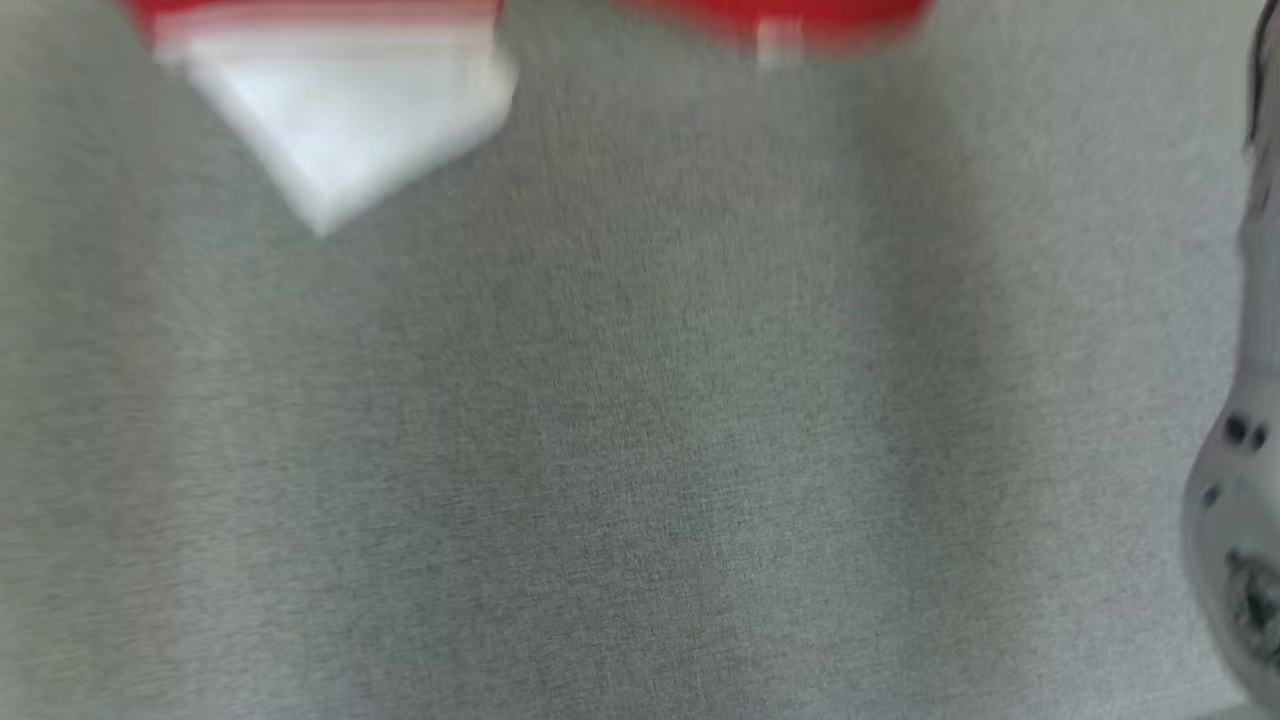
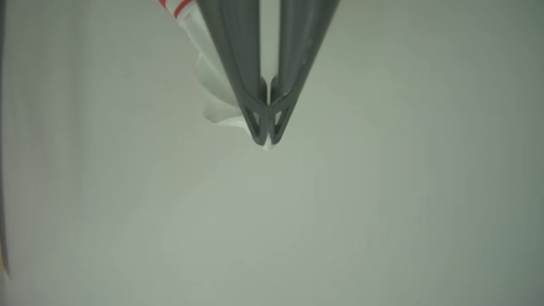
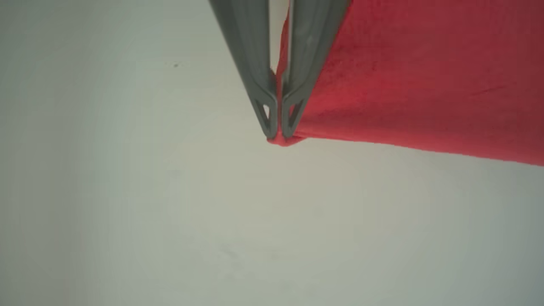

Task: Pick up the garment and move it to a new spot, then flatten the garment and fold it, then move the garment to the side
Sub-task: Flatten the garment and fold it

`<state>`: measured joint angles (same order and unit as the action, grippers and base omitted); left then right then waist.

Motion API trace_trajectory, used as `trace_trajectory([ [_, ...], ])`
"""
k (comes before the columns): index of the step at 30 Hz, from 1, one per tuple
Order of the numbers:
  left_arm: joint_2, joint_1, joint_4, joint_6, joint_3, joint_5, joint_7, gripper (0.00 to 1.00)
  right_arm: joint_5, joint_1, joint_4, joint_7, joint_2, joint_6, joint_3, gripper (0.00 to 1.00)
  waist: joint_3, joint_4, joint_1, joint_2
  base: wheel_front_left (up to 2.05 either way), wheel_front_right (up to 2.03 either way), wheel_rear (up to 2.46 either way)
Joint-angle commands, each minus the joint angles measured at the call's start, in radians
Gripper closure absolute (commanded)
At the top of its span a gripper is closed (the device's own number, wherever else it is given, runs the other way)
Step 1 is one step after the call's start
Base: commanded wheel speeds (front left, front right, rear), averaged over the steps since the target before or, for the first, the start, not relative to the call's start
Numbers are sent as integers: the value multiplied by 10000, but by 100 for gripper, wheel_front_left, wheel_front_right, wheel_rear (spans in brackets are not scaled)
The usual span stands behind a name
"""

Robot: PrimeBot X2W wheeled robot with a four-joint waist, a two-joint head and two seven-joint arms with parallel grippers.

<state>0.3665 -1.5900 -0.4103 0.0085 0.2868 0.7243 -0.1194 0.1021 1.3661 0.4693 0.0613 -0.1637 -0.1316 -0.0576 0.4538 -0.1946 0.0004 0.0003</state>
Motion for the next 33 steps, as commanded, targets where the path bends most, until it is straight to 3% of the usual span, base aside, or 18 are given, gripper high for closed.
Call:
trace_trajectory([
  [1,-43,-191,4,0,-69,13,-154,100,-113,107,40,-128,-32,19,70,100,969,-414,-4,-3,0,0,0],
  [6,-157,-974,-226,-797,356,-972,-1340,100,-925,967,1007,-1390,-419,21,245,100,1130,-164,-4,-3,0,0,0],
  [12,-184,752,-716,-1316,1177,-920,-1443,100,-920,396,2305,-1979,-850,21,994,100,1142,249,-4,-3,0,0,0],
  [17,-36,2820,-638,-1388,1440,-281,-1472,100,-258,-445,3277,-2428,-989,21,2041,100,791,552,-4,-3,0,0,0],
  [24,-50,6009,607,-1382,789,1054,-1473,100,1208,-2039,3779,-2908,-1501,21,3331,100,-562,1151,-4,-3,0,0,0],
  [28,-98,7974,1390,-1385,643,1618,-1474,100,1601,-3063,3674,-2946,-2115,21,3689,100,-1506,1348,-4,-3,0,0,0],
  [33,-31,10386,2269,-1158,787,2096,-1388,100,2267,-4714,3510,-2905,-2318,21,3072,100,-2465,1355,-4,-3,0,0,0],
])
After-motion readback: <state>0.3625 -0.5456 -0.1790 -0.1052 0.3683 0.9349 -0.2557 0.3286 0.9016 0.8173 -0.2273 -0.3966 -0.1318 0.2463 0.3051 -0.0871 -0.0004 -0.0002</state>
